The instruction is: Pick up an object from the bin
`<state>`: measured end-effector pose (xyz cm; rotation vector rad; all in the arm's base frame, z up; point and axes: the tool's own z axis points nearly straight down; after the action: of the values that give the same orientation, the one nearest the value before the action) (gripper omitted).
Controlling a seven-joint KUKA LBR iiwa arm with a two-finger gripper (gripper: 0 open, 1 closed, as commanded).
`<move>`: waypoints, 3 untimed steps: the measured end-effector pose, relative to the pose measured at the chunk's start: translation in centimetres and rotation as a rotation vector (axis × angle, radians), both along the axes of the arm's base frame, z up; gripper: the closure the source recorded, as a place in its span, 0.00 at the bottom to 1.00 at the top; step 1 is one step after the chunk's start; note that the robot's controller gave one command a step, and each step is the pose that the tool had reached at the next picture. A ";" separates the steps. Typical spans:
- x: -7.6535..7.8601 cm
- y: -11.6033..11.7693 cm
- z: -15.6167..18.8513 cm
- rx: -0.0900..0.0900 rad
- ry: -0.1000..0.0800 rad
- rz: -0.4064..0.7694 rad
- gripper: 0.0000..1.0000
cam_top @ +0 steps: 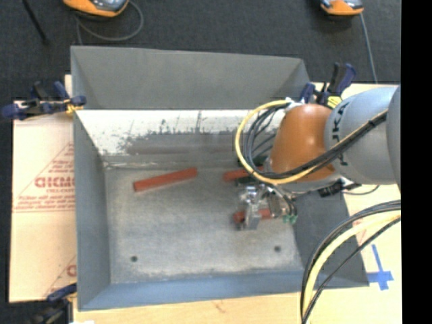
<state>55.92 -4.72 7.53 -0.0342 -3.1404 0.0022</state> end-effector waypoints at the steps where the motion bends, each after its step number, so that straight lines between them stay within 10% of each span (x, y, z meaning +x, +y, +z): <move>1: 1.7 -0.5 15.5 0.000 -0.015 -0.019 1.00; 2: 1.6 -0.4 15.1 0.002 -0.006 -0.020 0.00; 3: 4.0 -1.1 3.6 0.003 0.000 -0.167 0.00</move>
Offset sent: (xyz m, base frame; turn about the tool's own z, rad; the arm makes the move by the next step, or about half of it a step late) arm 0.0143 -0.0041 0.1496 0.0207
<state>59.91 -5.82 11.17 -0.2963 -3.1265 -0.0021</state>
